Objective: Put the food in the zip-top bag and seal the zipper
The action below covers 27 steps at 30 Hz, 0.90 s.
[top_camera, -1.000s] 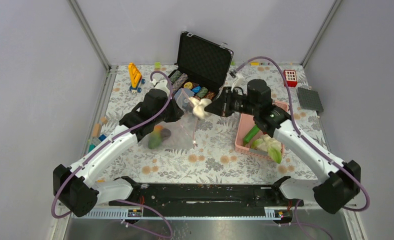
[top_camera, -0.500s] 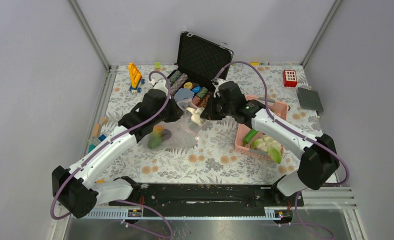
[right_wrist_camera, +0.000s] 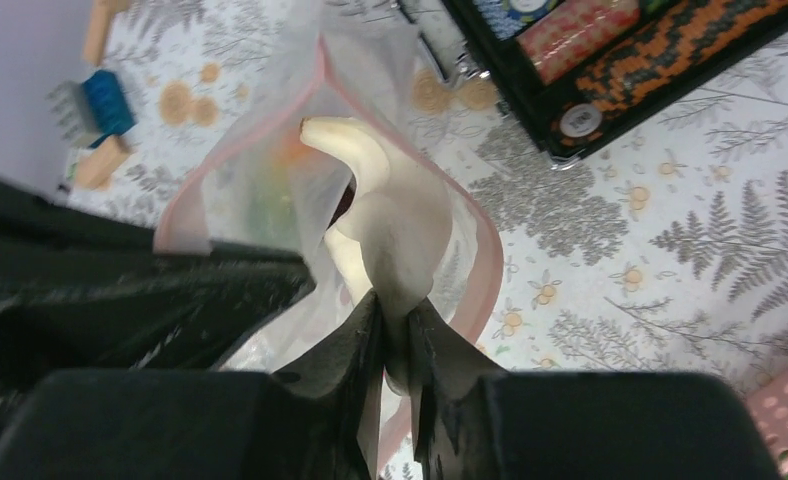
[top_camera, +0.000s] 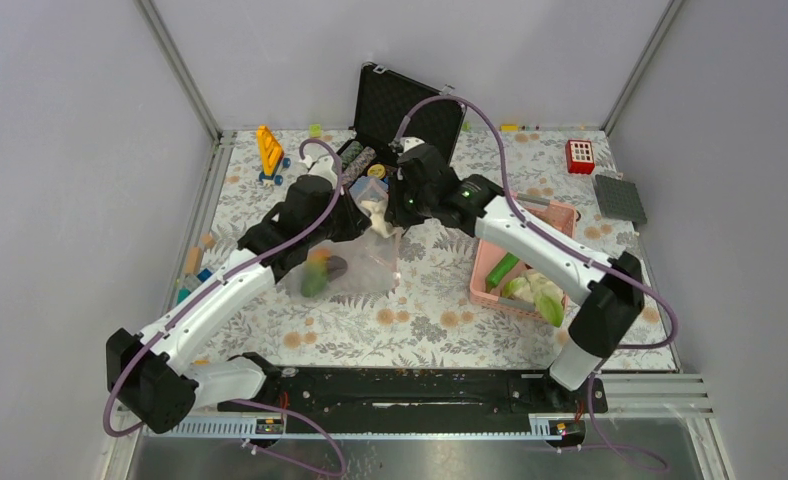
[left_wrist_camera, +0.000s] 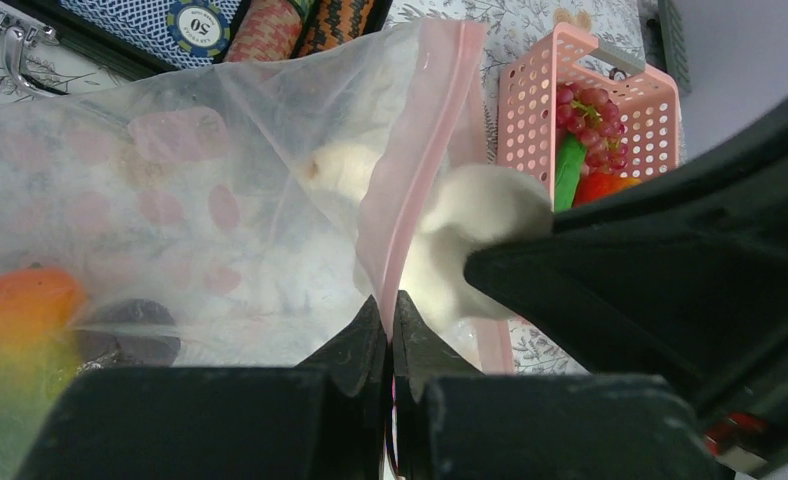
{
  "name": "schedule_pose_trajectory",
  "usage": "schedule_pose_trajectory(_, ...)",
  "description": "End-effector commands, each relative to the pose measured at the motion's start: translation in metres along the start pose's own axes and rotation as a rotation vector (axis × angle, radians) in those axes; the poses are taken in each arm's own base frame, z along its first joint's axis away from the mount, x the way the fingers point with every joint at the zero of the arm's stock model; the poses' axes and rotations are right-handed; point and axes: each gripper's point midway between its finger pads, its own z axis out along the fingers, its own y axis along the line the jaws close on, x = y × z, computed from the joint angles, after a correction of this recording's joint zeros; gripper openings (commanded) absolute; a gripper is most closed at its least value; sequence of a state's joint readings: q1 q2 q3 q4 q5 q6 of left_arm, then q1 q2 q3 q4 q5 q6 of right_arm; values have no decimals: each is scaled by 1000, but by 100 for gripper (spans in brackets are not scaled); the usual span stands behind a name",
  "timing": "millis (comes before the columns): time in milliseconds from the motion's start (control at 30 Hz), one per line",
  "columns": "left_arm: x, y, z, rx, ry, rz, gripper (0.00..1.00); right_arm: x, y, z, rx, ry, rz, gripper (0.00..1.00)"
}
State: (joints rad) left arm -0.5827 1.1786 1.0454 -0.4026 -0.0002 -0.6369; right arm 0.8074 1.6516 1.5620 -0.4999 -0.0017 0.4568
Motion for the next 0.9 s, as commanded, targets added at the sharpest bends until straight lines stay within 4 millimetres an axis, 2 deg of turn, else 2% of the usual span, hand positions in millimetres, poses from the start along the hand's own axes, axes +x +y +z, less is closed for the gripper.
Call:
schedule_pose_trajectory(0,-33,-32,-8,111,-85,-8,0,-12,-25,0,230,-11,-10,19)
schedule_pose_trajectory(67,-36,-32,-8,109,-92,-8,0,-15,-24,1,255,-10,-25,22)
schedule_pose_trajectory(200,-39,-32,-9,102,-105,-10,0,-17,-4,3,181,-4,-62,27)
schedule_pose_trajectory(333,-43,-31,-10,88,-119,-14,0,-6,14,4,69,52,-104,31)
schedule_pose_trajectory(400,-47,-29,-10,72,-137,-21,0,2,29,3,-23,84,-114,37)
schedule_pose_trajectory(467,-47,-28,-9,65,-140,-24,0,7,37,-4,-84,95,-122,50)
schedule_pose_trajectory(567,-47,-25,-10,57,-144,-27,0,6,33,-12,-80,72,-134,69)
schedule_pose_trajectory(733,-49,-19,-13,32,-164,-16,0,-8,27,-30,-55,-8,-174,78)
schedule_pose_trajectory(800,-49,-16,-15,21,-172,-12,0,-16,26,-41,-56,-47,-181,84)
schedule_pose_trajectory(867,-48,-15,-15,23,-175,-8,0,-23,17,-51,-27,-87,-187,98)
